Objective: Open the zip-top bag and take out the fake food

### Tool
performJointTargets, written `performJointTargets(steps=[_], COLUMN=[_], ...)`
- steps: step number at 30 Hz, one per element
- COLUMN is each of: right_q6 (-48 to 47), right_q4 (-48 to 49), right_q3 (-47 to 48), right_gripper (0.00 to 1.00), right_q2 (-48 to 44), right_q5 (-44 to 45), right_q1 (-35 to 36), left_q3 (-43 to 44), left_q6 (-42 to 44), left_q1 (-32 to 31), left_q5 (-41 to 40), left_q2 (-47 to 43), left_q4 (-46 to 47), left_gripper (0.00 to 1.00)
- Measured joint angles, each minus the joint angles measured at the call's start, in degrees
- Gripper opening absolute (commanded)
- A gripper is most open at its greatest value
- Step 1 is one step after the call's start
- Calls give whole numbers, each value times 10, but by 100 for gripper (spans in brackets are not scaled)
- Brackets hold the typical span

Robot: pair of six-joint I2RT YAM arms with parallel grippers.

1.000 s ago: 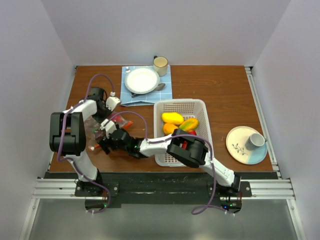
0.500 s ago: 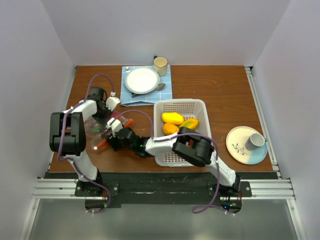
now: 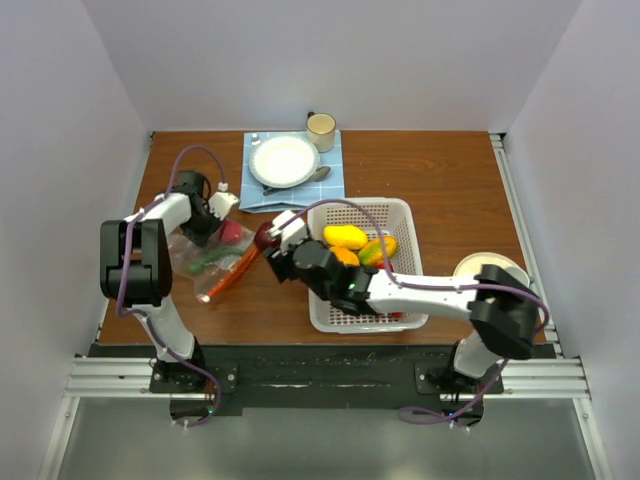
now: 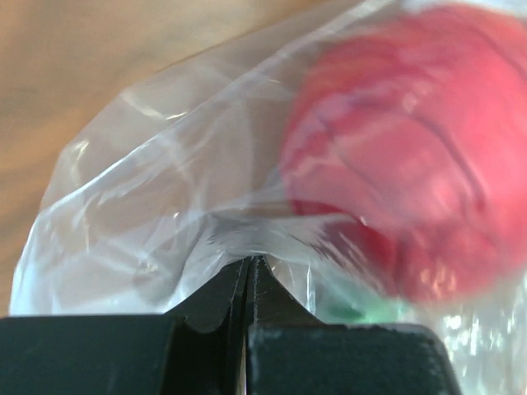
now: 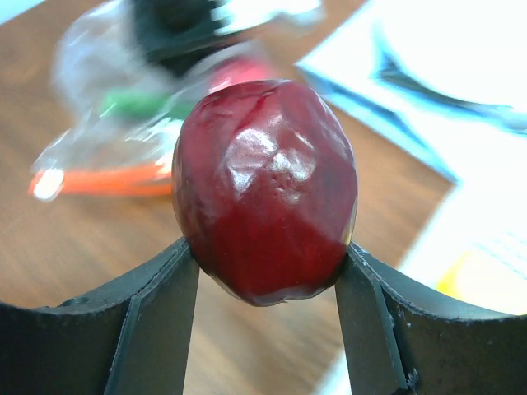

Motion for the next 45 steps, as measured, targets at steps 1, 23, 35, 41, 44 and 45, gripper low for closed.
performJointTargets(steps=[1,23,35,41,44,45], right_q6=[4,-40,-80,-39,-25,-21], right_q4=[-11,-101,-29,-5,1,7], right_q3=[-9,9,106,115,120,123], right_gripper=[8,71,16,31,45,52], right_q2=[-23,-2,147,240,271,278], right_q5=[12,126,52,-24,-57,-65], right_q1=[-13,20,47,21,-2,-8], left_q3=[1,-75,-8,-22,-24,-24], left_q6=[-3,-17,-17,12,26,30], left_q1=[0,-10,-11,-13,-14,-14], left_q5=[13,82,10,-31,-56,-63], left_q2=[-2,-67,-4,-4,1,3], left_q4=[-15,-85,-52,-1,26,34], left_gripper=[0,0,0,0,0,0])
